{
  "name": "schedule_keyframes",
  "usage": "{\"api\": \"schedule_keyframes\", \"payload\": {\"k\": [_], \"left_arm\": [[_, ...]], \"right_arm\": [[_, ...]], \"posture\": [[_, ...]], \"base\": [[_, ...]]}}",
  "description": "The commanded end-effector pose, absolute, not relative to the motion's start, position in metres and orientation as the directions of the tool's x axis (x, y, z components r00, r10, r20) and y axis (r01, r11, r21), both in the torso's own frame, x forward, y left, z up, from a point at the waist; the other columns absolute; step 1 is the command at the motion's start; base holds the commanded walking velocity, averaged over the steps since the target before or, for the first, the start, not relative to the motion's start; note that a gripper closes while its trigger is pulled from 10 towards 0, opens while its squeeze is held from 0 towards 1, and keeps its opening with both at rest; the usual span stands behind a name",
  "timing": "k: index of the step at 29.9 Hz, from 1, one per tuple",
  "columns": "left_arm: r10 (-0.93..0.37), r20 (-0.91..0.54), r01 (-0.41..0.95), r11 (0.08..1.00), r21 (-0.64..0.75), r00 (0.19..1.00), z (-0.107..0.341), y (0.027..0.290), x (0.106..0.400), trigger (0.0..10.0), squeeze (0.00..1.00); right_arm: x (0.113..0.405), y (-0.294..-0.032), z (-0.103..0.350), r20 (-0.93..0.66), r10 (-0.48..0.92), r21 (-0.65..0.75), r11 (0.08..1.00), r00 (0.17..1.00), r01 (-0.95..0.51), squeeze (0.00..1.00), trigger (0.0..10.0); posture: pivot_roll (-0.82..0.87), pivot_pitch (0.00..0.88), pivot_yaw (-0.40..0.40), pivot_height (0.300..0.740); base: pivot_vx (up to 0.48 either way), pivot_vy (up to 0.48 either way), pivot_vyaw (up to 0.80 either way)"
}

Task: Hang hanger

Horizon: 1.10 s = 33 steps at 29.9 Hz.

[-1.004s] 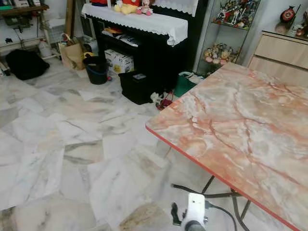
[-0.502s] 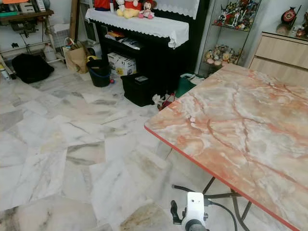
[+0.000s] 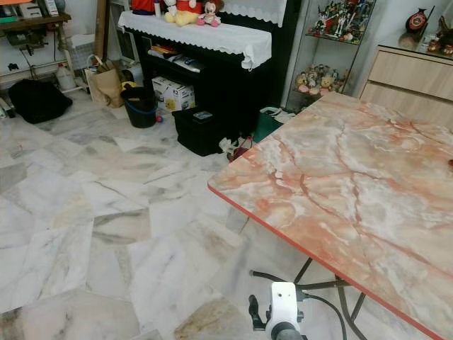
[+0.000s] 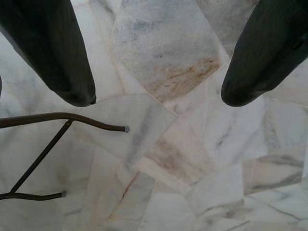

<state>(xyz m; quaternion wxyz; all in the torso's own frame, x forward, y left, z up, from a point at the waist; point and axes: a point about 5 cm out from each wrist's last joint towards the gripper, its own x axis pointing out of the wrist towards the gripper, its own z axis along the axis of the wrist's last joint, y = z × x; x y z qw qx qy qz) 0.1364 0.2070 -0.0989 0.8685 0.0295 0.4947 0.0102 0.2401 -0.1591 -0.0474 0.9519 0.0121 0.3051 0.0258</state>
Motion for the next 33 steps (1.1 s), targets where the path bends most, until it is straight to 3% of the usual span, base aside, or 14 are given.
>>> {"api": "schedule_keyframes", "payload": {"k": [1,7,10,12,13,15,20,24,28,33], "left_arm": [[0.043,-0.871,0.032,0.997,0.067,0.49,-0.101,0.208,0.132,10.0,0.0],[0.04,-0.868,0.03,0.998,0.063,0.495,-0.1,0.207,0.133,10.0,0.0],[0.042,-0.868,0.028,0.998,0.064,0.495,-0.1,0.208,0.132,10.0,0.0],[0.041,-0.87,0.032,0.997,0.065,0.491,-0.1,0.208,0.132,10.0,0.0],[0.04,-0.871,0.035,0.997,0.065,0.489,-0.101,0.208,0.132,10.0,0.0],[0.039,-0.872,0.037,0.997,0.065,0.488,-0.101,0.207,0.132,10.0,0.0],[0.039,-0.868,0.031,0.998,0.063,0.496,-0.1,0.208,0.134,10.0,0.0],[0.042,-0.868,0.029,0.997,0.065,0.495,-0.1,0.209,0.134,10.0,0.0],[0.042,-0.868,0.03,0.997,0.066,0.495,-0.1,0.208,0.134,10.0,0.0],[0.04,-0.867,0.028,0.998,0.061,0.497,-0.1,0.207,0.135,10.0,0.0]], "right_arm": [[0.238,-0.16,-0.049,-0.582,0.045,0.045,0.999,0.812,-0.023,0.0,10.0],[0.24,-0.157,-0.047,-0.569,0.101,0.031,0.994,0.816,-0.101,0.0,10.0],[0.245,-0.157,-0.041,-0.524,0.093,-0.126,0.975,0.846,-0.185,0.0,10.0],[0.246,-0.156,-0.04,-0.517,0.101,-0.128,0.973,0.85,-0.194,0.0,10.0],[0.239,-0.166,-0.027,-0.351,0.154,-0.085,0.977,0.924,-0.195,0.0,10.0],[0.223,-0.18,-0.005,-0.126,0.209,-0.087,0.971,0.97,-0.221,0.0,10.0],[0.217,-0.184,0.015,-0.013,0.261,-0.127,0.957,0.965,-0.26,0.0,10.0],[0.23,-0.177,0.064,0.125,0.234,-0.186,0.96,0.964,-0.208,0.0,10.0],[0.228,-0.183,0.074,0.131,0.16,-0.162,0.977,0.978,-0.138,0.0,10.0],[0.216,-0.193,0.038,-0.103,0.064,-0.061,0.996,0.993,-0.071,0.0,10.0]], "posture": [[0.07,0.0,-0.034,0.74],[0.07,0.0,-0.041,0.74],[0.06,0.0,-0.036,0.74],[0.06,0.0,-0.035,0.74],[0.06,0.0,-0.035,0.74],[0.06,0.0,-0.036,0.74],[0.07,0.009,-0.037,0.74],[0.06,0.015,-0.036,0.74],[0.06,0.019,-0.036,0.74],[0.06,0.025,-0.039,0.74]], "base": [[0.0,0.0,0.0],[0.0,0.0,0.0],[0.0,0.0,0.0],[0.0,0.0,0.0],[0.0,0.0,0.0],[0.0,0.0,0.0],[0.0,0.0,0.0],[0.0,0.0,0.0],[0.0,0.0,0.0],[0.0,0.0,0.0]]}}
